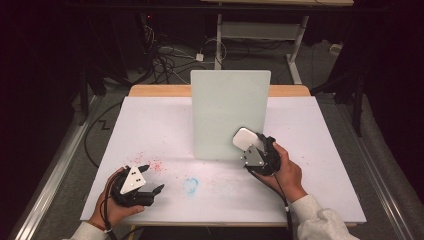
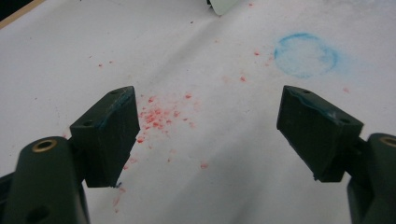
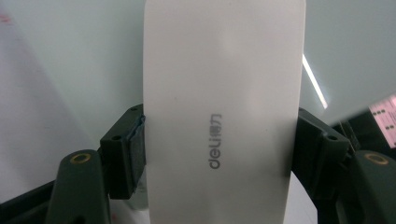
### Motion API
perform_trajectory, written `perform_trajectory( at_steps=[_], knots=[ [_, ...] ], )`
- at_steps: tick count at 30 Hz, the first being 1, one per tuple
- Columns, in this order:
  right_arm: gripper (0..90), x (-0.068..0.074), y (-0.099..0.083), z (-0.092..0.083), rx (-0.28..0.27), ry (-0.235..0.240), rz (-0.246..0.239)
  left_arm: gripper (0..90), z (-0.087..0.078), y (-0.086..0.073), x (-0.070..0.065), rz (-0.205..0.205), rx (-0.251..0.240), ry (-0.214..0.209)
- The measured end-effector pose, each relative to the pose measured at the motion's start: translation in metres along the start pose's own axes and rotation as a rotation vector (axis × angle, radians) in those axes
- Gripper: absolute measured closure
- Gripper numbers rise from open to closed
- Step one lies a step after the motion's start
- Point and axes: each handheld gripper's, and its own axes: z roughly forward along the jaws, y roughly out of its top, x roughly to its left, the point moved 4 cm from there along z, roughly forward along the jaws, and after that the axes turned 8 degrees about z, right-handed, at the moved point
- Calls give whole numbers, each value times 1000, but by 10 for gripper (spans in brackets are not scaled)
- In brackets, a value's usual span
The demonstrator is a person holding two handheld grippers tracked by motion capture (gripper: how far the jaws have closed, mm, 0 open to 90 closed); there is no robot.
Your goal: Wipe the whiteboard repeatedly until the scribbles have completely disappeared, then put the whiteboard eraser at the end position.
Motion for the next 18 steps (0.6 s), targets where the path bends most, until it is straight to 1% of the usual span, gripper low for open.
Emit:
perform_trajectory(
  at_steps=[2, 4, 5, 7, 8, 9, 10, 11, 12, 13, 15, 16, 18],
  knots=[
    [309, -11, -2, -2, -5, -23, 29, 201, 0, 0, 0, 2, 3, -1],
    [309, -21, -3, -4, -13, -32, 57, 201, 0, -1, 0, 1, 3, -2],
    [309, -24, -4, -5, -17, -33, 79, 201, 1, -1, 0, 1, 3, -3],
    [309, -31, -4, -7, -24, -26, 105, 201, 1, 0, 0, 1, 3, -2],
    [309, -32, -4, -8, -26, -28, 119, 201, 1, -1, -1, -9, 7, -9],
    [309, -34, -4, -8, -29, -26, 129, 201, 1, -1, -1, -8, 9, -10],
    [309, -36, -3, -10, -30, -22, 144, 201, 1, 0, 0, 4, 5, -4],
    [309, -38, -3, -11, -34, -15, 161, 201, 1, 0, -1, -5, 10, -10],
    [310, -39, -2, -12, -42, -7, 180, 201, 1, 0, -2, -5, 9, -10],
    [309, -40, -2, -14, -47, -1, 194, 201, 1, 1, -1, 5, 2, -5],
    [309, -42, 0, -17, -58, 2, 199, 201, 1, 1, -1, 7, 3, -4],
    [310, -43, 1, -18, -66, 3, 213, 201, 1, 1, -2, 7, 4, -4],
    [309, -45, 3, -22, -77, 19, 217, 201, 1, 0, -1, 3, 2, -4]
  ],
)
